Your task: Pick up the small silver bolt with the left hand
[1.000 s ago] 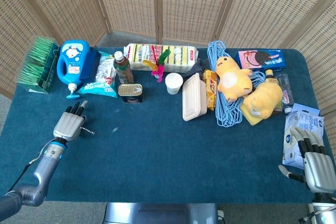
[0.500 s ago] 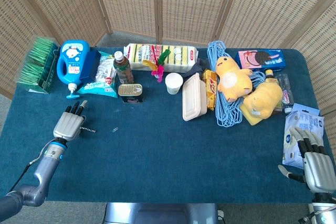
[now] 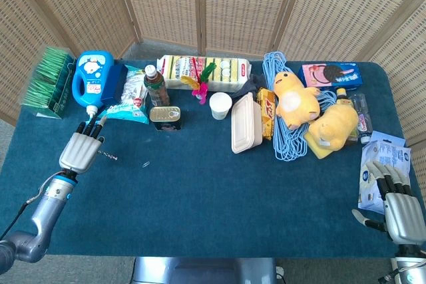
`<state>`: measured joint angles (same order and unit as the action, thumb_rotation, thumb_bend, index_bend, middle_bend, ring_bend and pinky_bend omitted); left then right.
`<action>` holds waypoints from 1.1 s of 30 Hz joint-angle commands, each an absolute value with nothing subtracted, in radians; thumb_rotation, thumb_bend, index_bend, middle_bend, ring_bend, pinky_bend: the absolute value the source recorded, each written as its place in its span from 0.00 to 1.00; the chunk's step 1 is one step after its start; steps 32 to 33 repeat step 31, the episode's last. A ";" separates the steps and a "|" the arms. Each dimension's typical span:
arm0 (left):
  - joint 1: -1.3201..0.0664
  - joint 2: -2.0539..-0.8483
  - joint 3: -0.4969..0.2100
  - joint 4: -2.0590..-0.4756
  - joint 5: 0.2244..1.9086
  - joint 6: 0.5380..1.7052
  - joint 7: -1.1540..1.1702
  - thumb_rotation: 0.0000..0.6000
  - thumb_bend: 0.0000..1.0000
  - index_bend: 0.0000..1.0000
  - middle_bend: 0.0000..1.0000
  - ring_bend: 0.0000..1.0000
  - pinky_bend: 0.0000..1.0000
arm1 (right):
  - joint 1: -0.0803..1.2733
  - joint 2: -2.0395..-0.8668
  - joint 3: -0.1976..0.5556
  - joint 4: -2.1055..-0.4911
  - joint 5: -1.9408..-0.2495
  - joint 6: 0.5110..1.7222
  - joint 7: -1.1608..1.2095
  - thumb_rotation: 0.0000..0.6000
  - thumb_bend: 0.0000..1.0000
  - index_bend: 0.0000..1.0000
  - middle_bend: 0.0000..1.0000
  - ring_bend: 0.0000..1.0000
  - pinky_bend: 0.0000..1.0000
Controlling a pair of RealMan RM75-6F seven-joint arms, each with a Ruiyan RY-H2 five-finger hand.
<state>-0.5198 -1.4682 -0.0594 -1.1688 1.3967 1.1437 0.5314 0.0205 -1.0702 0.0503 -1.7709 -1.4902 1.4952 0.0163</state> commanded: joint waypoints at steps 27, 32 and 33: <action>-0.650 -1.423 -0.058 -1.415 1.488 1.107 1.406 1.00 0.62 0.57 0.00 0.07 0.22 | 0.014 -1.052 0.045 -1.784 -1.520 1.514 0.047 1.00 0.00 0.00 0.00 0.00 0.00; -0.648 -1.439 -0.049 -1.447 1.491 1.116 1.467 1.00 0.62 0.57 0.00 0.07 0.24 | 0.013 -1.048 0.046 -1.785 -1.519 1.517 0.056 1.00 0.00 0.00 0.00 0.00 0.00; -0.648 -1.439 -0.049 -1.447 1.491 1.116 1.467 1.00 0.62 0.57 0.00 0.07 0.24 | 0.013 -1.048 0.046 -1.785 -1.519 1.517 0.056 1.00 0.00 0.00 0.00 0.00 0.00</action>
